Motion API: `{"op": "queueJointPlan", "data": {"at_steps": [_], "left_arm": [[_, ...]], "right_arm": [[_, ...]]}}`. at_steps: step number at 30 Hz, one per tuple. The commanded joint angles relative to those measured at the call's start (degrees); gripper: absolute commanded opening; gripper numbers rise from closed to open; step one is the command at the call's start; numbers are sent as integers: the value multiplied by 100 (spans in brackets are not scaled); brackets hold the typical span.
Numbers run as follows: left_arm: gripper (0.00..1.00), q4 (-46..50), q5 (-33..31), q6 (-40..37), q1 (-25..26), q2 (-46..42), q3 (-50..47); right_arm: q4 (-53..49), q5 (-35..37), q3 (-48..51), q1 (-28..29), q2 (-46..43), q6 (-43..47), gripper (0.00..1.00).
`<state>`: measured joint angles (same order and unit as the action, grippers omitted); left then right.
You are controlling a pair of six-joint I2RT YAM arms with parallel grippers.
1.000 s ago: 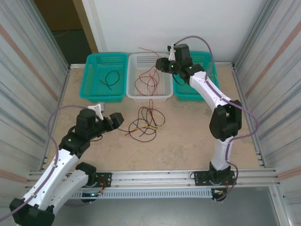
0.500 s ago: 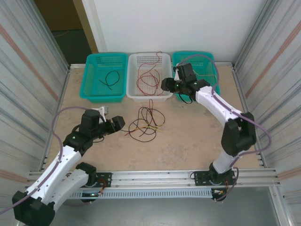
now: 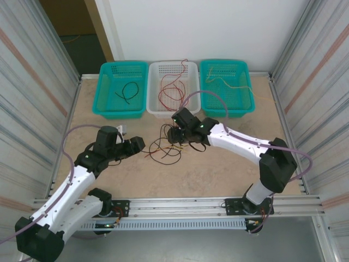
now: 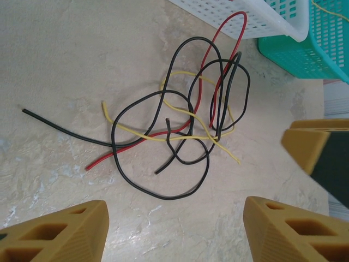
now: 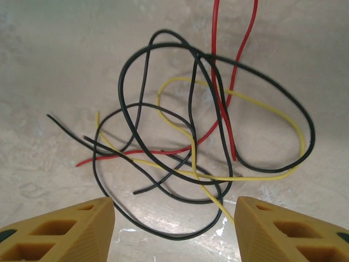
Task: Untangle the cables
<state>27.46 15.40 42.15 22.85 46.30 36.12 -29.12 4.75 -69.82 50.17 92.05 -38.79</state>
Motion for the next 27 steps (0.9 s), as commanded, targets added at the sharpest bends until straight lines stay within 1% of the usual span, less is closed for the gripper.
{"op": "queueJointPlan", "data": {"at_steps": [1, 4, 8, 10, 12, 14, 15, 17, 18, 19, 21, 24, 27], "left_arm": [[65, 268, 66, -203, -34, 2, 263], [62, 167, 144, -112, -34, -54, 257], [62, -139, 311, 164, -30, -223, 105], [62, -178, 295, 250, -35, -296, 88], [62, -94, 161, 287, -31, -374, 125], [62, 27, 9, 304, -33, -437, 215], [62, 71, -46, 315, -30, -459, 271], [62, 149, -83, 309, -33, -468, 404], [62, 181, -95, 292, -35, -467, 464], [62, 204, -99, 260, -33, -449, 543], [61, 239, -124, 202, -28, -409, 677], [59, 192, -20, 142, -34, -340, 834], [59, -64, 203, 122, -28, -310, 866]], "right_arm": [[38, 232, -113, 204, 261, -393, 56], [116, 130, -295, 214, 544, -366, 53], [273, -122, -699, 203, 973, -70, 53], [268, -100, -905, 186, 1182, 98, 53], [226, 3, -1051, 131, 1371, 240, 50], [196, 225, -1114, 58, 1526, 387, 45], [157, 303, -1142, 25, 1581, 442, 40], [159, 225, -1127, -67, 1641, 540, 27], [214, 191, -1077, -82, 1623, 582, 24], [293, 124, -1008, -87, 1585, 660, 18], [428, -16, -873, -56, 1451, 780, 1], [894, -274, -375, 12, 873, 889, 0], [1154, -321, 17, 165, -42, 1011, 0]]}}
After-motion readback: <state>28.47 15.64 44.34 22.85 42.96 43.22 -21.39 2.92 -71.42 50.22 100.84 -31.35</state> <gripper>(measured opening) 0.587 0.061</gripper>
